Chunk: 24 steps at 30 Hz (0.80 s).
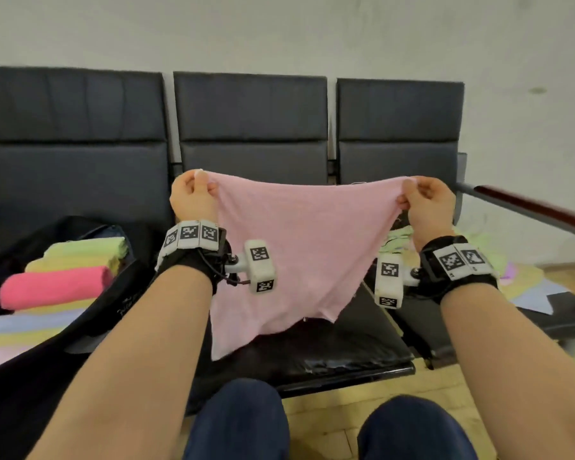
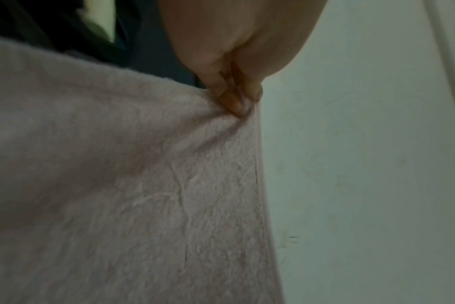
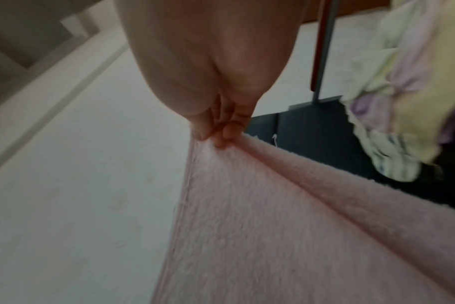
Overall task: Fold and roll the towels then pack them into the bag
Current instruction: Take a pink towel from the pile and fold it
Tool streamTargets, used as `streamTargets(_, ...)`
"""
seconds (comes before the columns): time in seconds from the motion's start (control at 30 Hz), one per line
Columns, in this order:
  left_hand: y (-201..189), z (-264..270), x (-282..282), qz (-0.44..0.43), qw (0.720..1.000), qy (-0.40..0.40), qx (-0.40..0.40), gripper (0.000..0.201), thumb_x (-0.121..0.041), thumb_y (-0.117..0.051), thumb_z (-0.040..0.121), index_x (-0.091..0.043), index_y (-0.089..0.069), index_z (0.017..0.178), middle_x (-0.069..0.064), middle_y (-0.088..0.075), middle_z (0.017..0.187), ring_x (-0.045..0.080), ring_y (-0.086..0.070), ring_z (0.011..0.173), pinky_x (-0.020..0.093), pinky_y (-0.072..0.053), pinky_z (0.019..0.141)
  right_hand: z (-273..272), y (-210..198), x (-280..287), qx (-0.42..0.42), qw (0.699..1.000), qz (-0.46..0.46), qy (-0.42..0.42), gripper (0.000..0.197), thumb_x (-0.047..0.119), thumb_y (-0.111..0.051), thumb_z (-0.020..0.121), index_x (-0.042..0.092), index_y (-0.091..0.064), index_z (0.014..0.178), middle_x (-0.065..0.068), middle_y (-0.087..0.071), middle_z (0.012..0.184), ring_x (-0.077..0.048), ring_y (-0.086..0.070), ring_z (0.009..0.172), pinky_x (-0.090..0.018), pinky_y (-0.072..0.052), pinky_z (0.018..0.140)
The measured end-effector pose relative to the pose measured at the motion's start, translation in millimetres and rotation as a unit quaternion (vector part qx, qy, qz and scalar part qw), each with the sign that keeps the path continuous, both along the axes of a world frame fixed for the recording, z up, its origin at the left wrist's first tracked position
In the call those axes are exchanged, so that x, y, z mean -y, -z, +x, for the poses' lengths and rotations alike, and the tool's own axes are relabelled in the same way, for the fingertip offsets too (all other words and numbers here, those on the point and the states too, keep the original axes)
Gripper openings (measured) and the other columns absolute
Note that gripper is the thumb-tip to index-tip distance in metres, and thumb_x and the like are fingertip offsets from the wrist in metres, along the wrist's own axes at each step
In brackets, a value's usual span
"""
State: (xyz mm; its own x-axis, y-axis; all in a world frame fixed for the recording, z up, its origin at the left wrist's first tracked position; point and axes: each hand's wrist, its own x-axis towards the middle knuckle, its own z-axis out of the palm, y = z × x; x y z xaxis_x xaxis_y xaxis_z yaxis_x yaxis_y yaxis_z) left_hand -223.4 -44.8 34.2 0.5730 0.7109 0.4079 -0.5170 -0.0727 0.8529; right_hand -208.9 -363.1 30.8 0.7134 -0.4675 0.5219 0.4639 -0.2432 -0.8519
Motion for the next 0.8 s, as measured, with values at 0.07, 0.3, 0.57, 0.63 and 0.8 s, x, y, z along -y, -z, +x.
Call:
streamTargets(0.07,-28,-2,0,0.006,1.000,-0.007,0.018,0.023,-0.011,-0.048,0.097,0.002,-0.060,0.110,0.009,-0.062,0.082,0.003,-0.055,0.060,0.007,-0.045,0.059,-4,-30,4,0.020,1.000,-0.006,0.004,0.009,0.018,-0.057,0.092,0.015,-0.063,0.098,-0.002,-0.063,0.087,-0.014,-0.058,0.076,-0.031,-0.051,0.079)
streamTargets(0.3,-69,1,-10,0.079,0.990,-0.058,-0.097,0.028,-0.024,-0.048,0.095,-0.010,-0.064,0.115,0.008,-0.065,0.116,0.026,-0.056,0.110,0.031,-0.042,0.093,-8,-75,16,-0.077,0.995,-0.050,-0.031,0.007,0.016,-0.056,0.093,0.013,-0.061,0.097,-0.007,-0.061,0.095,-0.021,-0.058,0.087,-0.033,-0.053,0.078)
streamTargets(0.57,-58,-6,2,0.132,0.981,-0.013,-0.142,0.033,-0.012,-0.045,0.094,0.012,-0.059,0.113,0.030,-0.059,0.120,0.041,-0.053,0.114,0.037,-0.044,0.083,-24,-63,17,-0.050,0.993,-0.061,0.084,0.026,0.019,-0.046,0.098,0.001,-0.055,0.114,-0.008,-0.055,0.103,-0.022,-0.051,0.095,-0.028,-0.038,0.082)
streamTargets(0.63,-61,-7,1,0.140,0.982,-0.012,-0.128,0.031,-0.015,-0.045,0.095,0.006,-0.060,0.113,0.023,-0.062,0.117,0.037,-0.056,0.110,0.030,-0.041,0.079,-30,-63,15,-0.056,0.995,-0.053,0.069,0.026,0.021,-0.041,0.101,0.004,-0.048,0.119,-0.006,-0.050,0.105,-0.021,-0.047,0.095,-0.032,-0.038,0.085)
streamTargets(0.8,-72,-8,-4,0.175,0.975,-0.036,-0.135,0.029,-0.015,-0.047,0.095,0.004,-0.063,0.111,0.021,-0.062,0.116,0.034,-0.055,0.110,0.031,-0.040,0.088,-35,-69,19,-0.067,0.993,-0.055,0.078,0.022,0.021,-0.043,0.100,0.005,-0.053,0.113,-0.005,-0.050,0.104,-0.021,-0.047,0.095,-0.030,-0.037,0.086)
